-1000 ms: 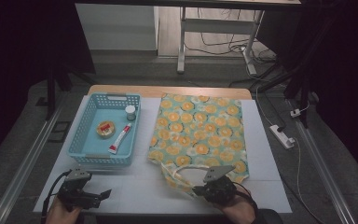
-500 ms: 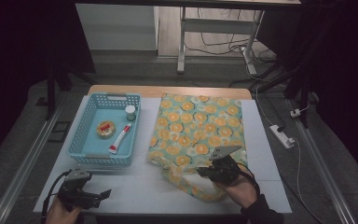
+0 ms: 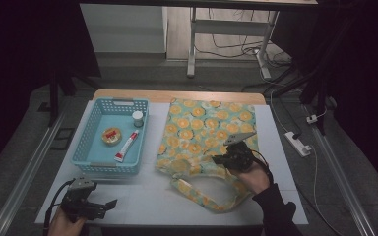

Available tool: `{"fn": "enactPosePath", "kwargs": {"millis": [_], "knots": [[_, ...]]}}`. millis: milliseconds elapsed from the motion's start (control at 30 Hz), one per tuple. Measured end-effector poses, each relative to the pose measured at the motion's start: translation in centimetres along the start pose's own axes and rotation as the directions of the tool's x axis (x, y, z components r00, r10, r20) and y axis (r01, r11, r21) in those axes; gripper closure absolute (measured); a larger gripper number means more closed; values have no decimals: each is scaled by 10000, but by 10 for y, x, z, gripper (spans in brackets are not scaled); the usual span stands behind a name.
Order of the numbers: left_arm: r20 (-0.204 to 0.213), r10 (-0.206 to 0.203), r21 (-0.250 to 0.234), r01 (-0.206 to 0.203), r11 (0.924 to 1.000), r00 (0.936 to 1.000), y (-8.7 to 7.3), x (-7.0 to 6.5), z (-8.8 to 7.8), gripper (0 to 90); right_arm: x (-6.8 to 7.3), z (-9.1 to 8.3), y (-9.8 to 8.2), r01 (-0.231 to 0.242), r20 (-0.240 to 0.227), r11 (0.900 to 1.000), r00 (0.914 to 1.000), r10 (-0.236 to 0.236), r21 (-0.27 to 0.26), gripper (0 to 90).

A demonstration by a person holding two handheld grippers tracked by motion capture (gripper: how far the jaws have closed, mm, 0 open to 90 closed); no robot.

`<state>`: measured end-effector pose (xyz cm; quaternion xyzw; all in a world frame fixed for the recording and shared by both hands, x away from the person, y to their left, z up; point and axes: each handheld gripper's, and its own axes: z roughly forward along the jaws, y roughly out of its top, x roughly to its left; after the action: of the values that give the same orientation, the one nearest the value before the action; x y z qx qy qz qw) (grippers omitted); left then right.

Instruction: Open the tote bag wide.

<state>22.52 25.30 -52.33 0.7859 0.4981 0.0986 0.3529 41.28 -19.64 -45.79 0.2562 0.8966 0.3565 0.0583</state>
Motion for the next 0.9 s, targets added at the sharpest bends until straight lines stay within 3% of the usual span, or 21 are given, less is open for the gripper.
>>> {"fn": "enactPosePath", "kwargs": {"millis": [467,900], "knots": [[28,-10,-18,10,10000,10000,0,0,0,0,-54,17,25,-548,201,9982,9983,553,-259,895],[69,-8,8,8,10000,10000,0,1,0,0,-84,31,57,-636,648,9977,9958,651,-242,894]]}}
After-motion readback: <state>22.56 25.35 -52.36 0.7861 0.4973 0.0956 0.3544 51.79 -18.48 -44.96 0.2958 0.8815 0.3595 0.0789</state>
